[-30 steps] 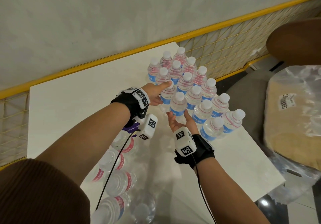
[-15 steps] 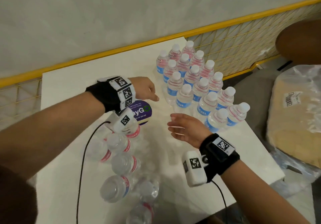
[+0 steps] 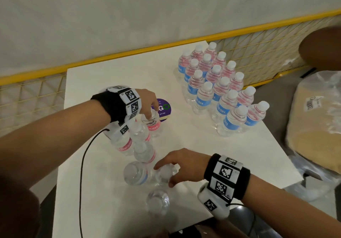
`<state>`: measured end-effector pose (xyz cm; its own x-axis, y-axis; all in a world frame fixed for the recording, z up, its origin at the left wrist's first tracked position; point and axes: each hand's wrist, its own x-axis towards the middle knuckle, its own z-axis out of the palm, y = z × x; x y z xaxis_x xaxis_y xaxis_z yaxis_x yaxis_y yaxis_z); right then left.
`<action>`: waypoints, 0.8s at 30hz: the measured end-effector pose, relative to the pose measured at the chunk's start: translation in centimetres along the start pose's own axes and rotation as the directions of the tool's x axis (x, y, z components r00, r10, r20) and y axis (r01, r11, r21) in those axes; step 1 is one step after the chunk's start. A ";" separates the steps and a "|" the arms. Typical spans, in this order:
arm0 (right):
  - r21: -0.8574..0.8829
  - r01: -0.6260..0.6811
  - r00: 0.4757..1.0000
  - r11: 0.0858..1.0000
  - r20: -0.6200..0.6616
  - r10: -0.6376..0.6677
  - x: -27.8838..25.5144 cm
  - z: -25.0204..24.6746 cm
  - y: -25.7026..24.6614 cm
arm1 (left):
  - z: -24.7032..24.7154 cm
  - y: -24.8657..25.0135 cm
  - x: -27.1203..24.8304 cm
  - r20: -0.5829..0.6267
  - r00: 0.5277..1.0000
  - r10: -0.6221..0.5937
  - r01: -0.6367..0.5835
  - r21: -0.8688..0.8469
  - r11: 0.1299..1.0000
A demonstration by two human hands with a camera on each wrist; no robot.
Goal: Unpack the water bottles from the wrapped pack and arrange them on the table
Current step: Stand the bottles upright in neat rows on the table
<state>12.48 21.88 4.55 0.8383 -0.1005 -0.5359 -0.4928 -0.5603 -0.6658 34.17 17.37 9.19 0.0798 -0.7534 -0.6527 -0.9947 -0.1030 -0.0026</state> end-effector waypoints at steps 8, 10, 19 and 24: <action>0.114 -0.014 0.970 0.993 -0.240 0.041 -0.9 1.5 0.6 | -0.1 1.7 0.5 -0.138 0.989 0.059 -0.068 -0.058 0.996; 0.164 -0.039 0.945 0.986 -0.314 0.090 -1.3 1.2 1.4 | -0.2 3.2 0.8 -0.168 0.982 0.091 -0.102 -0.061 0.993; 0.349 -0.185 0.736 0.919 -0.570 0.365 -3.4 -3.0 7.2 | -0.6 10.3 3.3 -0.290 0.931 0.220 -0.242 -0.042 0.969; 0.430 -0.212 0.653 0.878 -0.606 0.454 -4.6 -4.1 9.4 | -0.6 12.2 4.0 -0.332 0.918 0.218 -0.274 -0.129 0.953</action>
<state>4.96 13.72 2.91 0.4650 -0.8183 -0.3378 -0.7103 -0.1171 -0.6941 22.44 12.71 6.96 -0.1223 -0.9294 -0.3482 -0.9614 0.0238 0.2741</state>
